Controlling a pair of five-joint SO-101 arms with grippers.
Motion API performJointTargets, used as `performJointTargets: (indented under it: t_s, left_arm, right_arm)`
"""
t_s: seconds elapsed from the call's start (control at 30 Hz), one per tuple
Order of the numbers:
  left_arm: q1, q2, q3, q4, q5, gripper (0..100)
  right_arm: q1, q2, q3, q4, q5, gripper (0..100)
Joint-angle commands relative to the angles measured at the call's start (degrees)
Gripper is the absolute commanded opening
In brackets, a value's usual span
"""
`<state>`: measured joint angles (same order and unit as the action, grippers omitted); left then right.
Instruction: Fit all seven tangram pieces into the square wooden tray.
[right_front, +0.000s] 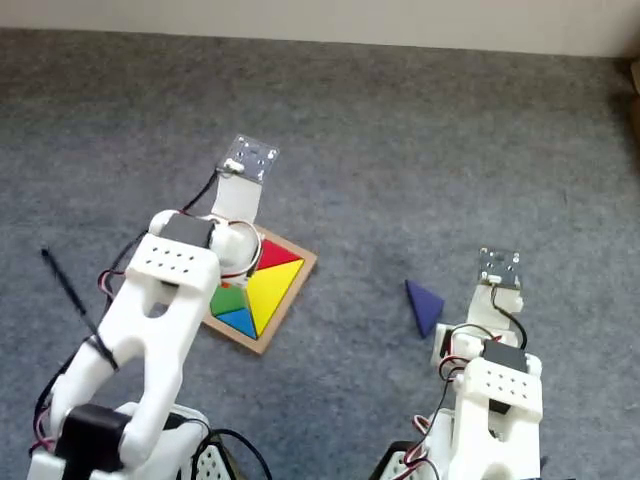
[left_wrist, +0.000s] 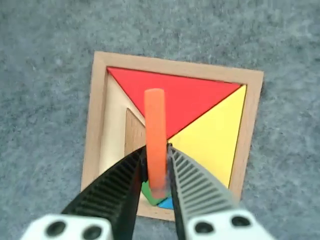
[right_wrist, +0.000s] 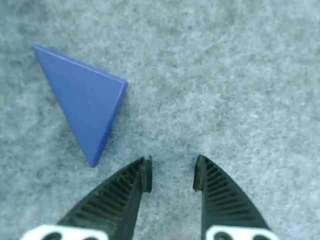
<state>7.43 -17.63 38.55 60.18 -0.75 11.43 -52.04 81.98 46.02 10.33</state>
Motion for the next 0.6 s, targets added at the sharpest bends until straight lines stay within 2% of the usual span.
performJointTargets:
  t_s: [0.0, 0.07, 0.2, 0.3, 0.57]
  left_arm:
    - [-1.0, 4.0, -3.9, -1.0, -1.9, 2]
    - [-1.1, 7.1, -5.7, -0.9, -2.2, 4]
    - [-3.8, 11.4, -8.3, -0.9, -1.8, 16]
    - [-7.1, 12.7, -9.9, -0.9, 2.6, 22]
    - [-10.6, 12.7, -11.6, -1.1, 3.7, 23]
  right_arm:
    - [0.6, -1.0, -0.3, -1.1, 0.7, 14.6]
    - [0.6, -1.0, -0.3, -1.1, 0.7, 14.6]
    - [0.6, -1.0, -0.3, -1.1, 0.7, 14.6]
    - [0.6, -1.0, -0.3, -1.1, 0.7, 14.6]
    - [0.6, -1.0, -0.3, -1.1, 0.7, 14.6]
